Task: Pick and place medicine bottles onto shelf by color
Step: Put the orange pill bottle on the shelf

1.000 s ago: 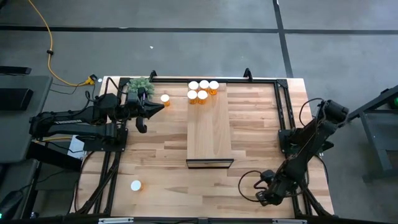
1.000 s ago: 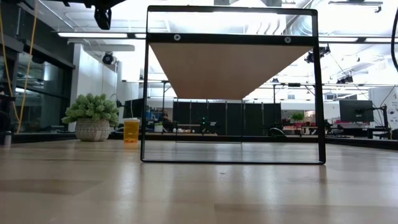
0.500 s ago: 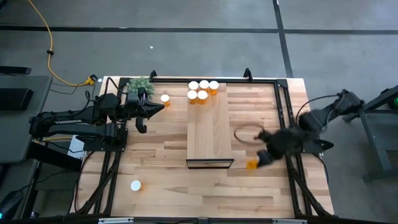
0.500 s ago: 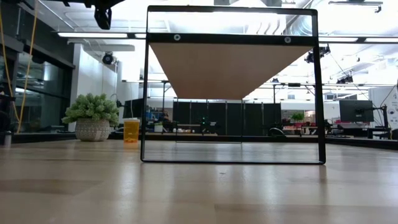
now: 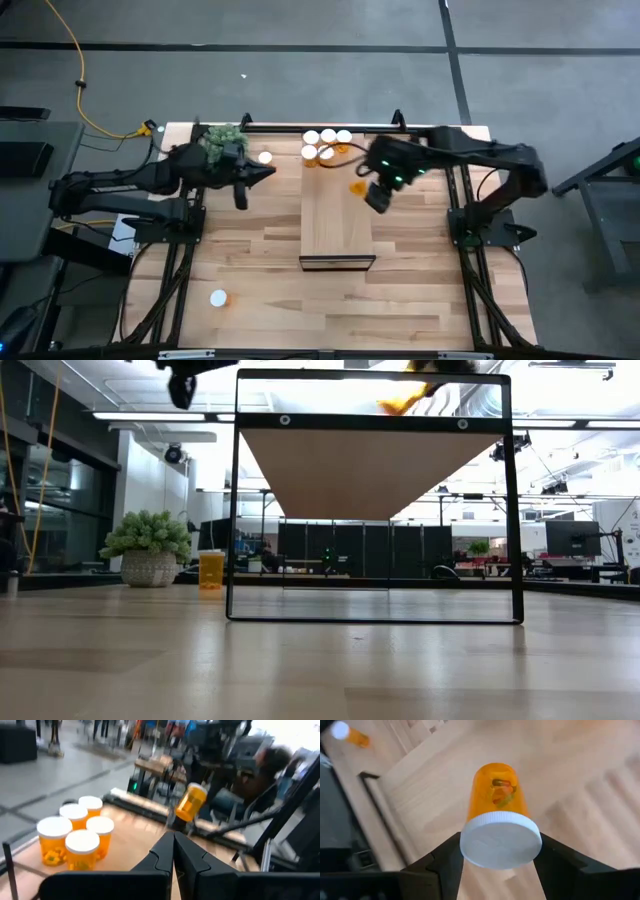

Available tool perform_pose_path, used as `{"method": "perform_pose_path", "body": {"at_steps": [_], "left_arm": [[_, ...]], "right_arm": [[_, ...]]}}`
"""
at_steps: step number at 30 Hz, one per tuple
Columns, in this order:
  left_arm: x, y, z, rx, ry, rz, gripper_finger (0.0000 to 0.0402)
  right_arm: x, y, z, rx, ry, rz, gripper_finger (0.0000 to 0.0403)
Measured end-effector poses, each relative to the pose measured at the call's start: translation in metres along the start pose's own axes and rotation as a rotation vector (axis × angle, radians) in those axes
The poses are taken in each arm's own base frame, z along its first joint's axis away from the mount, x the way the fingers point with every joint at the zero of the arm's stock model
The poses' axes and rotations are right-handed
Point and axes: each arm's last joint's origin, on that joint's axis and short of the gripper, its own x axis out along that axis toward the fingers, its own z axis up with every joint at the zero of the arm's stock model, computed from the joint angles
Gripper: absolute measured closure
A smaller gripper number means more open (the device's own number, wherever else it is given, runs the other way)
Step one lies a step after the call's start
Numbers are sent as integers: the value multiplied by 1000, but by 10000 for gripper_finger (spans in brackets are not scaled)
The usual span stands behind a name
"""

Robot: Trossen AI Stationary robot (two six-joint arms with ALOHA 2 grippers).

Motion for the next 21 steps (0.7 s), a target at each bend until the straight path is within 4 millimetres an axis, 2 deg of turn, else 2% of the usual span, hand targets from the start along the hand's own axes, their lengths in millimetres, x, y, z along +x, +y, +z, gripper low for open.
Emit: {"method": "perform_pose_path", "body": {"at_steps": [5, 10, 15, 21], "left_arm": [[31, -5, 14, 3, 85, 24, 401], [62, -8, 21, 25, 132, 36, 401], [87, -8, 18, 81, 172, 45, 401], [104, -6, 11, 84, 207, 52, 401]], "right_arm": [[25, 2, 36, -191, 14, -30, 207], [43, 6, 60, -334, 3, -65, 207], [49, 8, 68, -423, 2, -67, 207], [50, 9, 70, -473, -20, -59, 207]]}}
